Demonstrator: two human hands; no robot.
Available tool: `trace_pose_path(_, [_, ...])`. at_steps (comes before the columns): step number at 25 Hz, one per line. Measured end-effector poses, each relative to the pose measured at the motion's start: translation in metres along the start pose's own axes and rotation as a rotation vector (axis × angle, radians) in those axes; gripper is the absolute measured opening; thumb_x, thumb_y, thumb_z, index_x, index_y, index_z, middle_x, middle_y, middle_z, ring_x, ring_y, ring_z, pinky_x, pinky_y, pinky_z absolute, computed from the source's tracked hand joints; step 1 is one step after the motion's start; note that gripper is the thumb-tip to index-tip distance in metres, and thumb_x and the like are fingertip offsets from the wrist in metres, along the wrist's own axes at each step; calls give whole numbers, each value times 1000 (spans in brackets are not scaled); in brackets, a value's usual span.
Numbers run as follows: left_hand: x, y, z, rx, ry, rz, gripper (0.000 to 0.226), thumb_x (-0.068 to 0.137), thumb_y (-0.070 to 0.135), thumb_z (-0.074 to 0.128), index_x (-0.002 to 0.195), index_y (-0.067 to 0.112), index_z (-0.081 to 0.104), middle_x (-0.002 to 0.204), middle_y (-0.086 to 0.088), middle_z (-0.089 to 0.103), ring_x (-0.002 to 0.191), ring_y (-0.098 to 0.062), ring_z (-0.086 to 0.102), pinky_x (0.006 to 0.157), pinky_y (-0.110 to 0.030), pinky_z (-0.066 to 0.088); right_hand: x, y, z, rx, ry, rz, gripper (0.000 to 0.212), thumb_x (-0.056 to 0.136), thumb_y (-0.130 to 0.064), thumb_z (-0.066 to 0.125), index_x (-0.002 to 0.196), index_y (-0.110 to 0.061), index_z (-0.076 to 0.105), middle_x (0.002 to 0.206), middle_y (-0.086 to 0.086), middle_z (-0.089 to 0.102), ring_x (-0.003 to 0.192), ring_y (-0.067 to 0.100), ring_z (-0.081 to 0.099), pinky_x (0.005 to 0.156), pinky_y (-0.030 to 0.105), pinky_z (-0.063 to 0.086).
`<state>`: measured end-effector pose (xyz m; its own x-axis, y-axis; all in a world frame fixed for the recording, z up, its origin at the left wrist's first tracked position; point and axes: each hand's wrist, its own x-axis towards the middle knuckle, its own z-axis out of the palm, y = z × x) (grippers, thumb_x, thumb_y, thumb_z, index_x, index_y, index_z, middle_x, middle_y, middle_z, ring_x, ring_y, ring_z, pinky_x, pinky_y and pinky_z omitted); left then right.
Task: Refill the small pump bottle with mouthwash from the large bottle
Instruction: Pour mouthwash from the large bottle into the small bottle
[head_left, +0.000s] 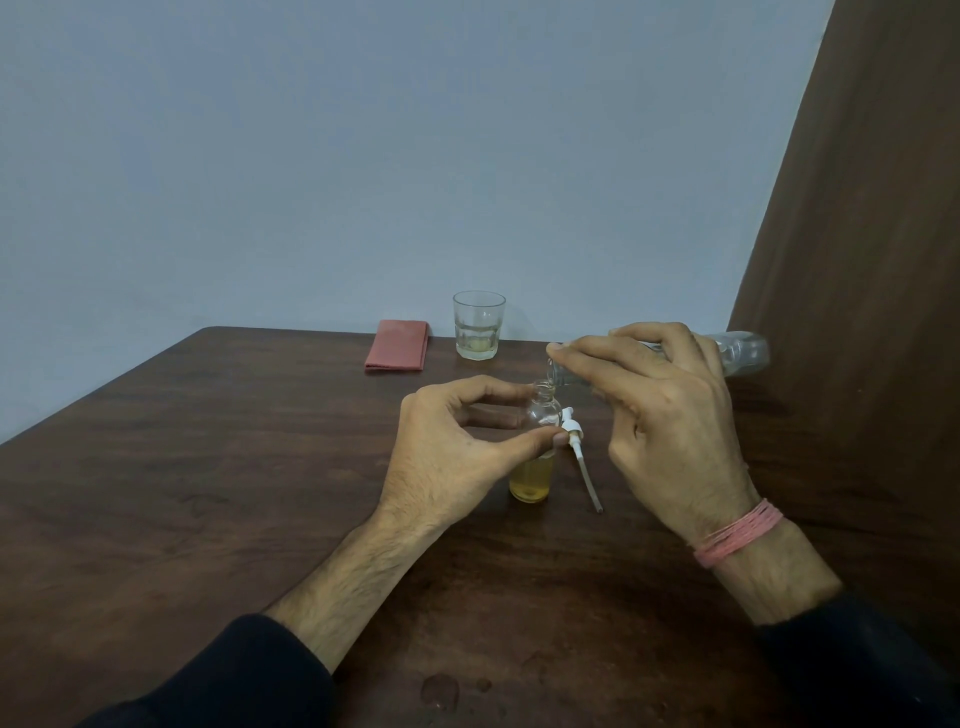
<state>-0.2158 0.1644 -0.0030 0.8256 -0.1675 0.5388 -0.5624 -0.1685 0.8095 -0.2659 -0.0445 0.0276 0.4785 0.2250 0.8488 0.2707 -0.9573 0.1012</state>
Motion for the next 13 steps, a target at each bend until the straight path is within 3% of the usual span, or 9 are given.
trace_pose_path(13, [0, 2, -1, 1, -5, -15, 45, 68, 43, 108, 107, 34, 89, 99, 22, 88, 91, 6, 85, 85, -25, 71, 0, 0, 0, -2, 0, 7, 74, 77, 12, 79, 140, -27, 73, 132, -12, 75, 119, 29, 62, 101, 46, 42])
